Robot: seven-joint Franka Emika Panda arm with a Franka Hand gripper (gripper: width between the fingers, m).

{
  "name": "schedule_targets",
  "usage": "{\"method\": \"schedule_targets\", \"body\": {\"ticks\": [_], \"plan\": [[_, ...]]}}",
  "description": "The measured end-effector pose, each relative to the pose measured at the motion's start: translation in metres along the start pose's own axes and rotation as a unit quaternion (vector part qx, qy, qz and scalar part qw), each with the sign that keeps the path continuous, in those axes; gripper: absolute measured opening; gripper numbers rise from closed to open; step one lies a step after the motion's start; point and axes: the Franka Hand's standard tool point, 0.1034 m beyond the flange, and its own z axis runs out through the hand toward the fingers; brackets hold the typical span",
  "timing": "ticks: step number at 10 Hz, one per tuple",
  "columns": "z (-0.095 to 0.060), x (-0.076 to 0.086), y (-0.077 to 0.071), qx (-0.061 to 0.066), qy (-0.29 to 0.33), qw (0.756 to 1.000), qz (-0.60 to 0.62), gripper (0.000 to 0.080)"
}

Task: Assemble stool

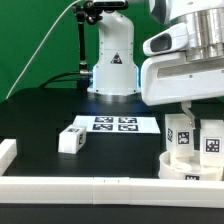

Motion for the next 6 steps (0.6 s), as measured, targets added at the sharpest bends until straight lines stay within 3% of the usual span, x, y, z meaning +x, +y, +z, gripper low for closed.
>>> {"method": "schedule_targets", "body": {"ticks": [5, 6], "plan": [[0.001, -0.0027, -0.0031, 0.012, -0.006, 0.993, 0.118, 0.0293], [0.0002, -0.0019, -0.0016, 0.019, -0.01, 0.982, 0.187, 0.0293]]}}
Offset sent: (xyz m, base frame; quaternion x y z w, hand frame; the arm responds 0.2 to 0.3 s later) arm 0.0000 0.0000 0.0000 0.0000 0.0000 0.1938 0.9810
